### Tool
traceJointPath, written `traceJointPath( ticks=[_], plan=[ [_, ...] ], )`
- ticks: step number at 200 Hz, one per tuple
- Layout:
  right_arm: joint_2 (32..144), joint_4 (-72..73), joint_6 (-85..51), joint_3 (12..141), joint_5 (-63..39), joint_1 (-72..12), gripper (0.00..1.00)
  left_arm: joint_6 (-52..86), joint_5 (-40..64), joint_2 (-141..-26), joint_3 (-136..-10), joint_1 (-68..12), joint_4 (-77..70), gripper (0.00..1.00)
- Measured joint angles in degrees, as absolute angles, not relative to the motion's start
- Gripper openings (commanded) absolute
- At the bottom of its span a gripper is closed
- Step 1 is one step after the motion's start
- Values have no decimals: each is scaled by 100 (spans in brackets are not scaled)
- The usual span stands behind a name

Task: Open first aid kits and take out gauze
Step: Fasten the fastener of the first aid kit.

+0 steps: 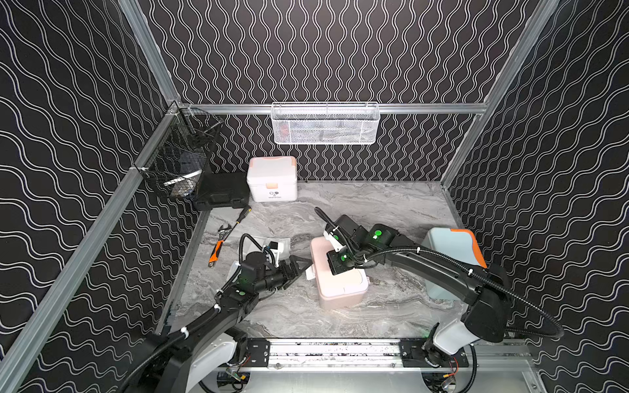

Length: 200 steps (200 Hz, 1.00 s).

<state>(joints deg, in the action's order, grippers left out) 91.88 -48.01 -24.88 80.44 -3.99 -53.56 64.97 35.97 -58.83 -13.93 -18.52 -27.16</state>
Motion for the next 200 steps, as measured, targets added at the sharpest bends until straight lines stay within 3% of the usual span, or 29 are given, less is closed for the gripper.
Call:
traceJointPath(
  ticks=[65, 105, 200],
  plan=[
    [9181, -4595, -2506, 7985, -502, -5356, 10, 7175, 3649, -7260, -1168, -2403, -5124, 99],
    [9159, -4574, -2506, 7959, -499, -5356, 10, 7483, 3354, -7439, -1013, -2659, -5957, 99],
    [9133, -4541, -2508, 7940, -543, -5356, 10, 7306, 3046, -5601, -1188, -2687, -4318, 99]
  ],
)
